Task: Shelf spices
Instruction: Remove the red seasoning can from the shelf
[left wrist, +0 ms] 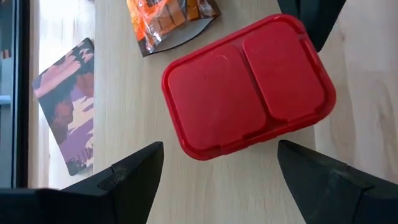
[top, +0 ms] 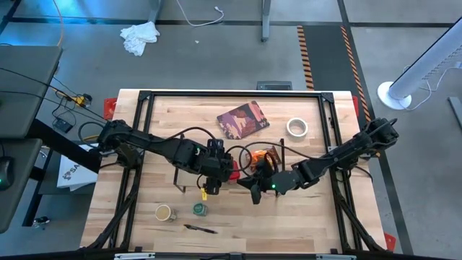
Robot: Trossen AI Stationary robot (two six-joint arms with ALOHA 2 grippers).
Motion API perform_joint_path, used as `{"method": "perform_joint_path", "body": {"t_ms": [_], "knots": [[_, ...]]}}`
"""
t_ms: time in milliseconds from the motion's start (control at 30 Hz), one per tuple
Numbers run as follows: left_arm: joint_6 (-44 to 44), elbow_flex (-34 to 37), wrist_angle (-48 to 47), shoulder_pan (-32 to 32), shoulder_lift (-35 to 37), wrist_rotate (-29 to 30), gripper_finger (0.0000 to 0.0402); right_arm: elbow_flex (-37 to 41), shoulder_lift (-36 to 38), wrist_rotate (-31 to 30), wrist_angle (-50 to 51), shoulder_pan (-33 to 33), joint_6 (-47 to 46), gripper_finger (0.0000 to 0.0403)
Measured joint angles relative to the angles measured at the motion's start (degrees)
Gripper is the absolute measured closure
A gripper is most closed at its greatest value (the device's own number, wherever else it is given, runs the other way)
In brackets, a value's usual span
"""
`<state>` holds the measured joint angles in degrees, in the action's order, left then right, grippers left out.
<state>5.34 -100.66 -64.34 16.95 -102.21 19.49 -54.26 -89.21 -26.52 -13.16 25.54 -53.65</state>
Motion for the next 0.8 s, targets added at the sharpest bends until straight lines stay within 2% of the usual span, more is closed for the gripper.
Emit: {"method": "perform_joint_path", "body": {"t_ms": [267,667,800], "knots": [[3.5,0.0,0.2,0.6,0.0,-3.9,0.0092,0.0,0.0,-3.5,0.4,-0.1,-0.1,0.0403],[13.9,0.0,-0.1,5.6,0.1,-2.2,0.0092,0.0,0.0,-5.7,0.9,-0.6,0.0,0.0403],[14.4,0.0,-0.6,7.1,0.1,-0.4,0.0092,0.0,0.0,-7.5,1.1,-1.6,-0.1,0.0403]]}}
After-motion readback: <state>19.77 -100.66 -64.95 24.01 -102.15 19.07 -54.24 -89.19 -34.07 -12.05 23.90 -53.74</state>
